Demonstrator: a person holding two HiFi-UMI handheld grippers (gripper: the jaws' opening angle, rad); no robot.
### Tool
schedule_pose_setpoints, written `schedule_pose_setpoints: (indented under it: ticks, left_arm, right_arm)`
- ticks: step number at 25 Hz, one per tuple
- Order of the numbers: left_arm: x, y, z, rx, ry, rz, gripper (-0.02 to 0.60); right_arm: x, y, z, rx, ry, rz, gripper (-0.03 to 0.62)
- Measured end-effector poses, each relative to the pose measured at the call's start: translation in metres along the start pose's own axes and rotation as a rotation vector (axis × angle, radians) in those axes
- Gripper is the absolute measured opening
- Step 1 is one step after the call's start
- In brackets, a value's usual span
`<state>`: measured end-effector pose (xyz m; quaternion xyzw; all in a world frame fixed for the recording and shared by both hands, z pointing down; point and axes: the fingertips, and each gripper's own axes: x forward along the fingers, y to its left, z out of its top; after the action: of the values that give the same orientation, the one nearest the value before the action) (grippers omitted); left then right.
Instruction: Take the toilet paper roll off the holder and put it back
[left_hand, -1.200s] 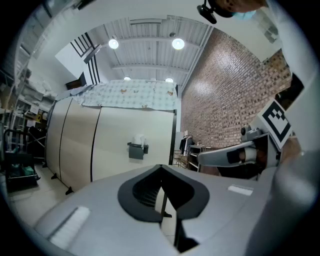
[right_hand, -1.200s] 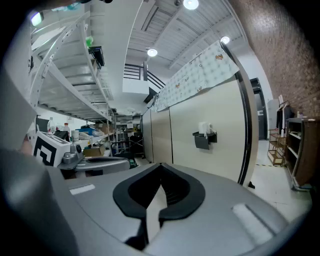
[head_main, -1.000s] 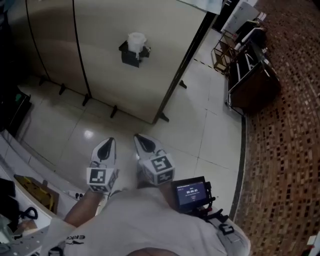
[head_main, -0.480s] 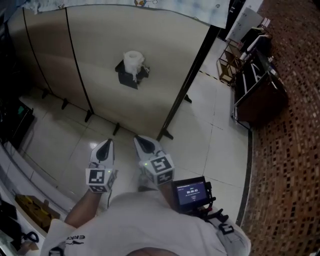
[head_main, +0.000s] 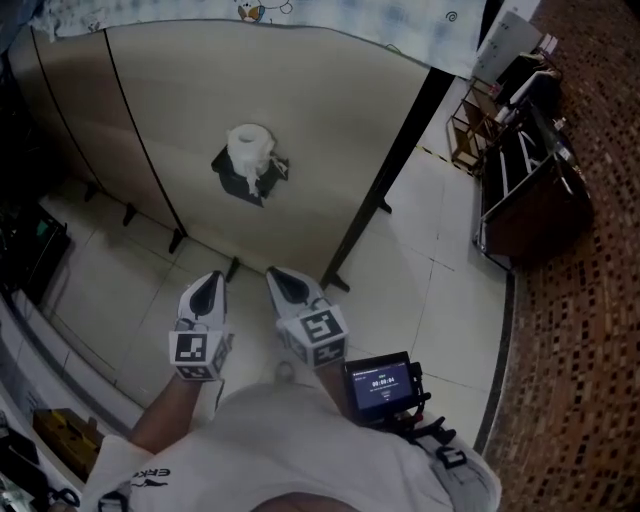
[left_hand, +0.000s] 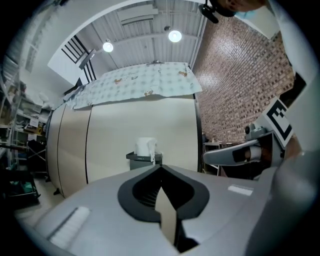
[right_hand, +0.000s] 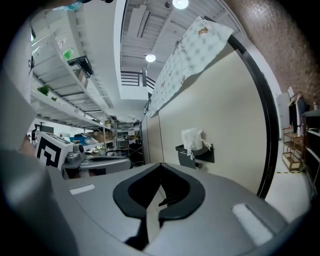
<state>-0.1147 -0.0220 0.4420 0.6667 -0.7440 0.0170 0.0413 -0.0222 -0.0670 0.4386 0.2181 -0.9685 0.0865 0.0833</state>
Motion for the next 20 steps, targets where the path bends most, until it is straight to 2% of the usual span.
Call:
schedule_pose_setpoints:
  ticks: [5, 12, 20]
  left_arm:
    - [0.042, 0.004, 0.004, -0.005, 0.011, 0.036, 0.002]
    - [0.077, 0.022, 0.007, -0.004, 0.021, 0.05, 0.002]
    - [0.115, 0.051, 0.011, -0.006, -0.009, -0.03, 0.002]
  right_arm:
    - [0.025, -0.036, 0.001, 0.015, 0.013, 0.022, 0.014]
    - [0.057, -0.059, 0.011, 0.013, 0.01, 0.025, 0.014]
    - [0.093, -0.074, 0.02, -0.007, 0.007, -0.065, 0.014]
